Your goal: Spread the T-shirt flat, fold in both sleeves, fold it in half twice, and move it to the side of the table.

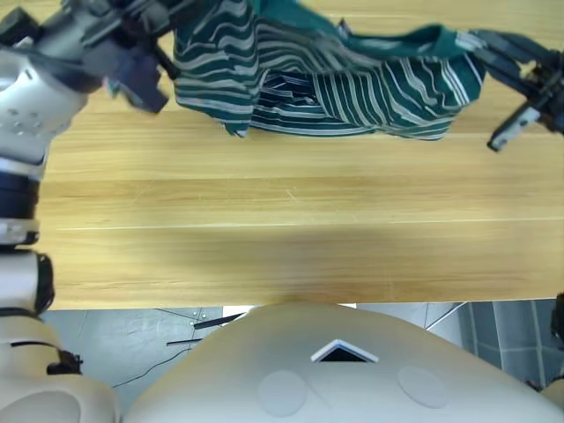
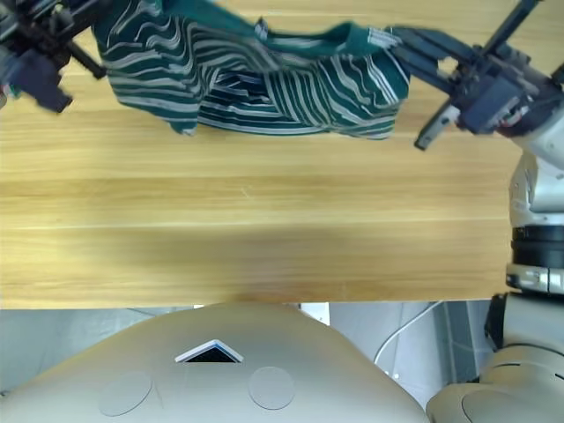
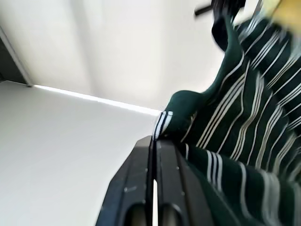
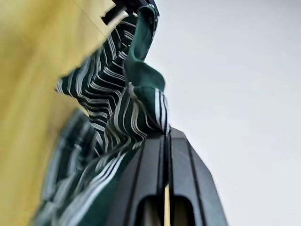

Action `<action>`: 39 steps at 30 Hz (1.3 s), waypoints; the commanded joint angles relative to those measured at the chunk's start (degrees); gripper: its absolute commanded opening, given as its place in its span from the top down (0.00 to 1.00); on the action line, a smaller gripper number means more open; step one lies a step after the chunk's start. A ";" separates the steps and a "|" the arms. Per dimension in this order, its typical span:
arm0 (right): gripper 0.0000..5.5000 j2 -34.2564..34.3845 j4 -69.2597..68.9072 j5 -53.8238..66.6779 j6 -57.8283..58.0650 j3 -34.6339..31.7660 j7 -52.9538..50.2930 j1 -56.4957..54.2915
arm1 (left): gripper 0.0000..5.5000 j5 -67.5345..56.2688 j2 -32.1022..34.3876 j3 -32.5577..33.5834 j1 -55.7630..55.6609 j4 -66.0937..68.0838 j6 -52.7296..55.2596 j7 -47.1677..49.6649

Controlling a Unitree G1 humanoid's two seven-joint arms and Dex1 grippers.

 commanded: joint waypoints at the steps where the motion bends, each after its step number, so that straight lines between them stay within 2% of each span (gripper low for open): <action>1: 1.00 -2.22 -10.13 18.32 -1.85 -9.26 14.17 10.68 | 1.00 -20.07 19.57 -3.71 14.39 -14.37 -11.84 -9.22; 3: 1.00 -1.67 -11.38 22.09 0.01 -10.63 19.06 12.17 | 1.00 -26.14 22.82 -4.78 16.36 -14.96 -14.92 -14.38; 6: 1.00 -1.51 -7.83 17.23 4.93 -5.92 23.00 7.13 | 1.00 -35.71 20.35 -7.00 12.97 -13.04 -7.95 -28.79; 8: 1.00 -1.89 -4.01 10.65 10.58 -0.10 25.31 -0.93 | 1.00 -37.37 13.95 -8.79 4.54 -8.22 4.37 -40.31; 10: 1.00 0.59 5.93 1.77 16.93 6.71 27.10 -15.07 | 1.00 -35.26 5.10 -10.64 -7.43 1.40 17.41 -50.36; 12: 1.00 7.92 25.82 -11.71 21.75 13.28 22.30 -36.04 | 1.00 -26.08 -6.97 -12.77 -24.46 22.09 27.46 -56.85; 13: 1.00 12.12 39.27 -21.77 24.67 16.98 10.42 -48.88 | 1.00 -18.62 -13.25 -13.88 -35.41 36.53 31.00 -53.48; 14: 1.00 15.30 50.89 -31.63 28.39 20.97 -5.27 -60.18 | 1.00 -12.17 -18.23 -14.63 -45.53 48.94 34.66 -46.16; 15: 1.00 16.90 60.22 -38.89 34.06 23.39 -26.47 -71.53 | 1.00 -6.54 -21.80 -14.57 -56.65 59.13 38.64 -28.70; 16: 1.00 16.40 66.02 -39.85 38.50 21.02 -44.54 -81.24 | 1.00 -6.27 -23.09 -10.74 -68.01 66.27 43.41 -7.24; 17: 1.00 15.03 68.41 -39.68 40.51 18.71 -54.93 -87.48 | 1.00 -8.02 -22.62 -6.28 -75.98 69.78 45.88 8.33; 18: 1.00 13.40 68.81 -39.22 40.10 16.35 -61.42 -91.38 | 1.00 -10.68 -21.12 -1.61 -81.28 71.17 45.60 18.12; 19: 1.00 11.04 65.79 -40.28 36.16 13.79 -66.11 -91.71 | 1.00 -12.86 -18.00 3.11 -83.38 70.12 40.78 23.65; 20: 1.00 9.26 62.34 -41.44 32.29 11.97 -68.14 -90.05 | 1.00 -13.06 -15.51 5.97 -82.97 68.28 35.01 25.87; 22: 1.00 6.80 51.69 -41.98 24.36 7.08 -65.29 -79.68 | 1.00 -9.40 -12.20 9.31 -74.89 61.30 21.70 24.56; 25: 1.00 6.51 37.69 -36.74 16.24 1.90 -53.11 -53.67 | 1.00 -1.91 -11.82 9.65 -47.25 50.42 7.47 16.76; 27: 1.00 7.64 34.84 -29.85 13.82 0.05 -44.30 -37.26 | 1.00 -2.53 -16.01 8.14 -27.15 47.09 0.46 9.75; 29: 1.00 8.49 34.42 -28.15 11.73 0.03 -40.42 -26.98 | 1.00 -3.96 -20.14 6.09 -15.15 45.97 -2.16 4.36; 33: 1.00 8.67 31.17 -31.83 8.00 7.35 -32.88 -12.76 | 1.00 2.63 -23.66 -1.72 0.26 44.33 -6.72 -1.21; 39: 1.00 4.74 17.84 -30.36 6.55 12.60 -18.33 2.05 | 1.00 0.85 -20.50 -8.19 16.51 31.41 -0.04 -16.25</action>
